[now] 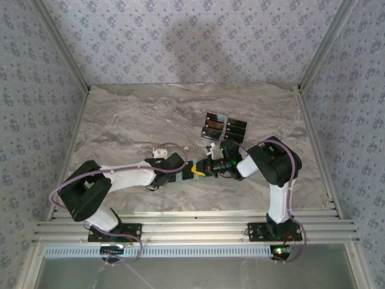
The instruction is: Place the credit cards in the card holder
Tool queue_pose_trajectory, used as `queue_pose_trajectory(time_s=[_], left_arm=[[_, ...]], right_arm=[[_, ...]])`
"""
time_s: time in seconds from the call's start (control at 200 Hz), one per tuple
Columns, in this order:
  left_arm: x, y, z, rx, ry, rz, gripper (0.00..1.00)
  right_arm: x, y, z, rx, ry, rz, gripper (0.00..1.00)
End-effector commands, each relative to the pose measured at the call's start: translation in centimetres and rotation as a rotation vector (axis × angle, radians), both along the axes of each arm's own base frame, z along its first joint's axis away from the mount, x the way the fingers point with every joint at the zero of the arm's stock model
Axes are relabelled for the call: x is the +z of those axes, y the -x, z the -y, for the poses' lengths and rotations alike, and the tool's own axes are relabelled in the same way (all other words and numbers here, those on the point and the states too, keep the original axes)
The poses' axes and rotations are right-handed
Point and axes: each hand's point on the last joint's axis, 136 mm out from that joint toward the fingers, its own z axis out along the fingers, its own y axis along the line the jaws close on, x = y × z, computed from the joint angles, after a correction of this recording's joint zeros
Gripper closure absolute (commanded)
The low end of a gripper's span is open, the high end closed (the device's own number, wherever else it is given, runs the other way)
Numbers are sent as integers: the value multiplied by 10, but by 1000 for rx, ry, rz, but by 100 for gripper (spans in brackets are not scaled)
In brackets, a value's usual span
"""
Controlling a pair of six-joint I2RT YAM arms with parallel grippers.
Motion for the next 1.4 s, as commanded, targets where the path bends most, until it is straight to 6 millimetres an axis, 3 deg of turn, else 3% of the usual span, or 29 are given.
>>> queue_pose_trajectory(time_s=[0.0,0.335,0.595,0.909,1.139,1.394], left_arm=[[4,-5,-1,18,0,19,0],[-1,2,-10,39,-35,-3,0],[3,3,-20,67,-81,-1,0],[4,2,-19,63,-79,5,0],[4,1,-18,59,-78,5,0],[4,1,-17,55,-75,8,0]], right_arm=[[-38,16,7,-5,105,-128,100],[-39,13,9,-20,126,-125,100],[-30,11,12,-24,161,-94,76],[-24,10,16,-24,224,-57,61],[-20,9,19,-5,303,-18,59],[-25,9,15,13,328,-17,71]])
